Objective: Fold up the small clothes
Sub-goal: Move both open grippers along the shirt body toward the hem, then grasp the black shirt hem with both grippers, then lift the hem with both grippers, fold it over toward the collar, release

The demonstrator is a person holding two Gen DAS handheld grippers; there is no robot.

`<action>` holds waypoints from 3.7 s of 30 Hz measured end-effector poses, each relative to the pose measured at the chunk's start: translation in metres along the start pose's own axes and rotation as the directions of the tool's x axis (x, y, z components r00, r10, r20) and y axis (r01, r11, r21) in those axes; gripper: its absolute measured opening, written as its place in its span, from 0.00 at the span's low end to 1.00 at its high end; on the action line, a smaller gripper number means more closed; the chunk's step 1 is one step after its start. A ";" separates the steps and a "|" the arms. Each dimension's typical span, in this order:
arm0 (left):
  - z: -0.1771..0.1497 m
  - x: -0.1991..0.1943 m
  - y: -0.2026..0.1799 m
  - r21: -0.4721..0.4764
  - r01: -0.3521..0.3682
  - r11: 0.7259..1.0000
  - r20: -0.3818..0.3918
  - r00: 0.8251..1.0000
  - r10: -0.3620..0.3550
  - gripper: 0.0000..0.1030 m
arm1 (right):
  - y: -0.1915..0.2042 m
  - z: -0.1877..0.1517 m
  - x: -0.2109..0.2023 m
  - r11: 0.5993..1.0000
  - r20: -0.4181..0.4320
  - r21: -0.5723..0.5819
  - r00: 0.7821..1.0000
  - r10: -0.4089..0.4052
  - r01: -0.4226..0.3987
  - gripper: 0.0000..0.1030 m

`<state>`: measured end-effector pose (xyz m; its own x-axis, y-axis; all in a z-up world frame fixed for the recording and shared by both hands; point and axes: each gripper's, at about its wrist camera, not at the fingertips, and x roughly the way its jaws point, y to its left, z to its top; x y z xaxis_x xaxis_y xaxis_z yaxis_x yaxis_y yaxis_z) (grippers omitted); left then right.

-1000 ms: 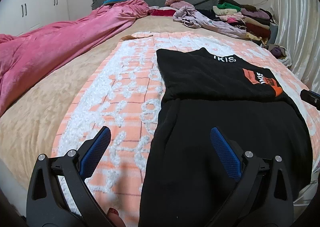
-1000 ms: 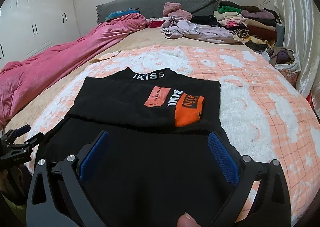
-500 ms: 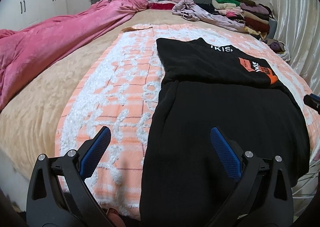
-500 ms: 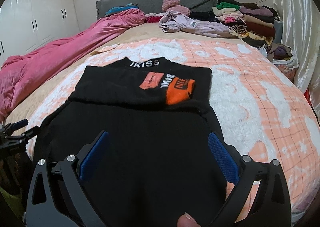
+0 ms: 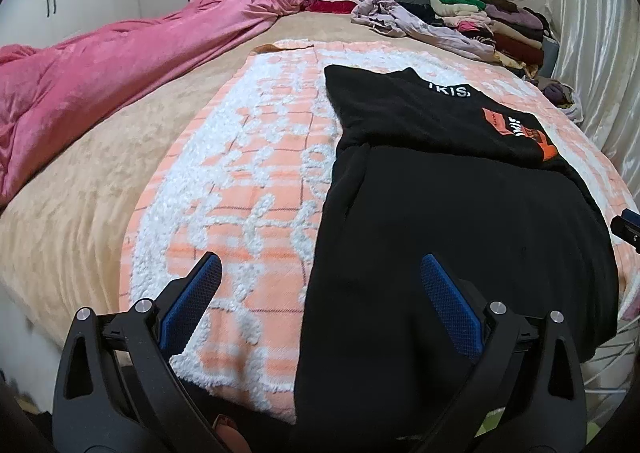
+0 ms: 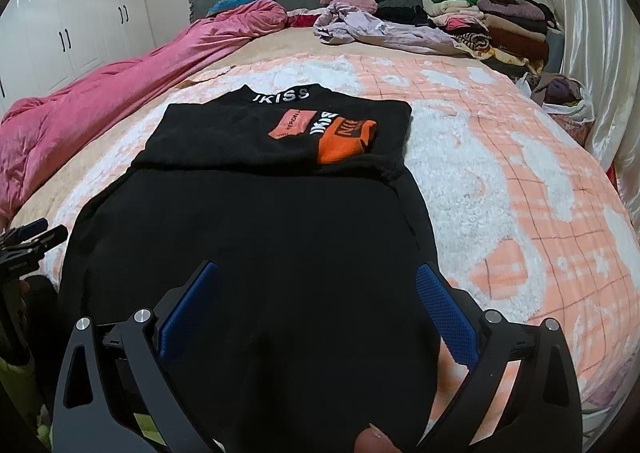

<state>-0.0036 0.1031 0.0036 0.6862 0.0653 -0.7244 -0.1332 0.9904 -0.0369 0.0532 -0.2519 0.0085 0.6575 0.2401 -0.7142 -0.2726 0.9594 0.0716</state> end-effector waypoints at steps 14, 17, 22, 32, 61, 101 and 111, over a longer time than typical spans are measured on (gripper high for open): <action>-0.022 -0.002 0.020 -0.039 0.018 0.999 -0.057 0.998 -0.021 0.91 | -0.006 -0.028 -0.006 1.000 -0.042 0.014 0.999 0.011 -0.010 0.96; -0.027 -0.001 0.018 -0.034 0.045 0.998 -0.066 0.997 -0.047 0.91 | -0.010 -0.035 -0.009 1.000 -0.054 0.016 0.999 0.005 -0.004 0.96; -0.032 0.004 0.015 -0.038 0.084 0.996 -0.090 0.992 -0.088 0.91 | -0.021 -0.048 -0.016 1.000 -0.071 0.023 0.997 -0.020 0.021 0.96; -0.042 0.013 0.012 -0.045 0.125 0.991 -0.143 0.981 -0.131 0.82 | -0.036 -0.076 -0.020 0.999 -0.142 0.022 0.989 -0.040 0.043 0.96; -0.049 0.012 0.019 -0.060 0.151 0.987 -0.166 0.973 -0.160 0.31 | -0.060 -0.091 -0.009 0.990 -0.178 0.137 0.983 0.051 -0.027 0.31; 0.112 0.039 0.017 -0.161 0.216 0.963 -0.002 0.976 -0.219 0.03 | -0.093 0.057 -0.011 0.956 0.257 0.188 0.951 0.174 -0.226 0.08; 0.146 0.096 0.021 -0.232 0.213 0.949 -0.037 0.973 -0.227 0.03 | -0.104 0.094 0.039 0.956 0.243 0.214 0.959 0.148 -0.202 0.08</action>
<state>0.1636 0.1477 0.0337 0.6715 -0.1659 -0.7222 -0.1464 0.9257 -0.3487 0.1732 -0.3284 0.0386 0.7605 0.4083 -0.5049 -0.2434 0.9001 0.3613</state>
